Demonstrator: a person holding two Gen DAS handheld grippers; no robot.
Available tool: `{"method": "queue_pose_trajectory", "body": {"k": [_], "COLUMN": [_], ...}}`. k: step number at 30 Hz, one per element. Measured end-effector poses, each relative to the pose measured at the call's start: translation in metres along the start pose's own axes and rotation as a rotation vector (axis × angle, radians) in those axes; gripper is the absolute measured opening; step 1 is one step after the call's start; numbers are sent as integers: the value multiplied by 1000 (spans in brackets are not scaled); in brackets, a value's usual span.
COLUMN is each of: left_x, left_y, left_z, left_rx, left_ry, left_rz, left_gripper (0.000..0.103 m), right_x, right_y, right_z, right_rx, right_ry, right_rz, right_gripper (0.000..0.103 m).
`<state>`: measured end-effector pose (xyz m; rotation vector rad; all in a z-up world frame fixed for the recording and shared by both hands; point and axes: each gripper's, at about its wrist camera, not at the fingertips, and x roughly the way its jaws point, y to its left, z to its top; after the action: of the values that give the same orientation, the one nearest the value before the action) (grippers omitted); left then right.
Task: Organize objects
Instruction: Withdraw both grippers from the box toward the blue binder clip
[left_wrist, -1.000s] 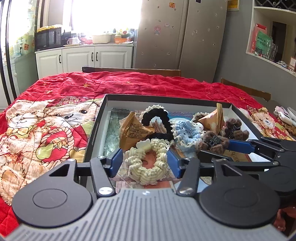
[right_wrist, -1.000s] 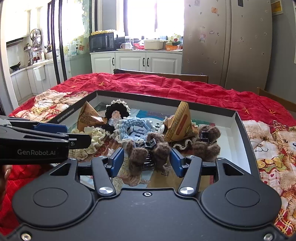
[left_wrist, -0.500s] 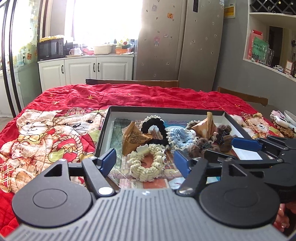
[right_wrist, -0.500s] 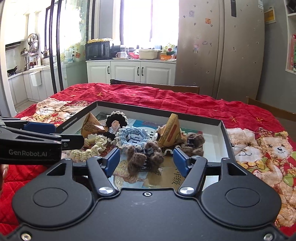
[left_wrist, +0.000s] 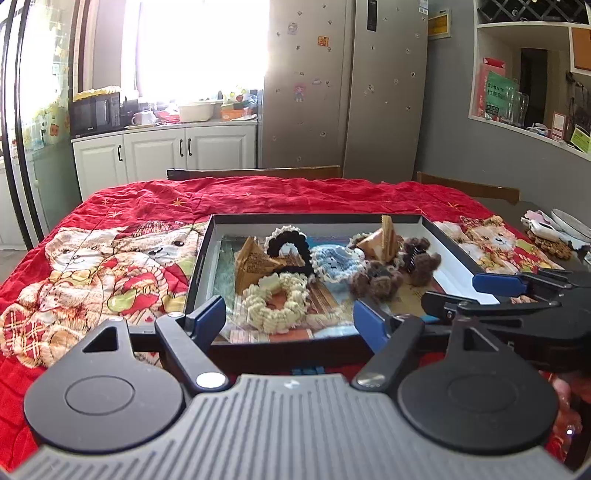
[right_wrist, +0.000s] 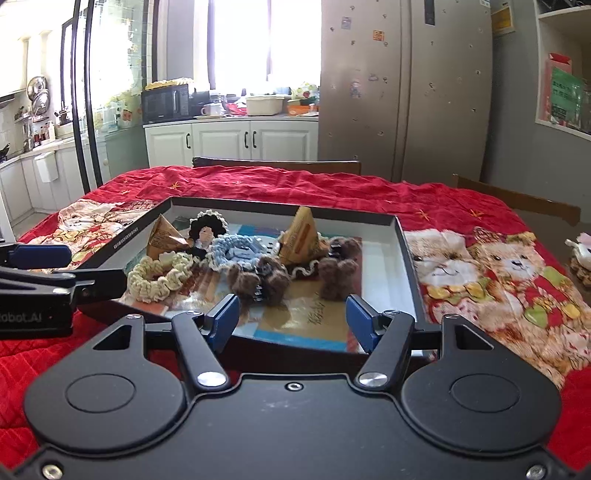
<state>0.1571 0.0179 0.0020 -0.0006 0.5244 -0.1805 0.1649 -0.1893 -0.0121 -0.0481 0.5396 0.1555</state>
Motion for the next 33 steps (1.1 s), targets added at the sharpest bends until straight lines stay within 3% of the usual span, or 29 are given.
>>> {"method": "queue_pose_trajectory", "body": {"k": [19, 33], "left_x": [-6, 17], "left_y": [-9, -6], "left_z": [-27, -44], "left_rx": [11, 13], "left_ry": [59, 120], "left_rz": [4, -1], "left_gripper": [85, 85], "right_x": [-45, -26], "right_y": [0, -6], "right_z": [-34, -57], "right_rx": [0, 36], "right_ry": [-4, 65], "right_rz": [-41, -19], "right_gripper": [65, 65]}}
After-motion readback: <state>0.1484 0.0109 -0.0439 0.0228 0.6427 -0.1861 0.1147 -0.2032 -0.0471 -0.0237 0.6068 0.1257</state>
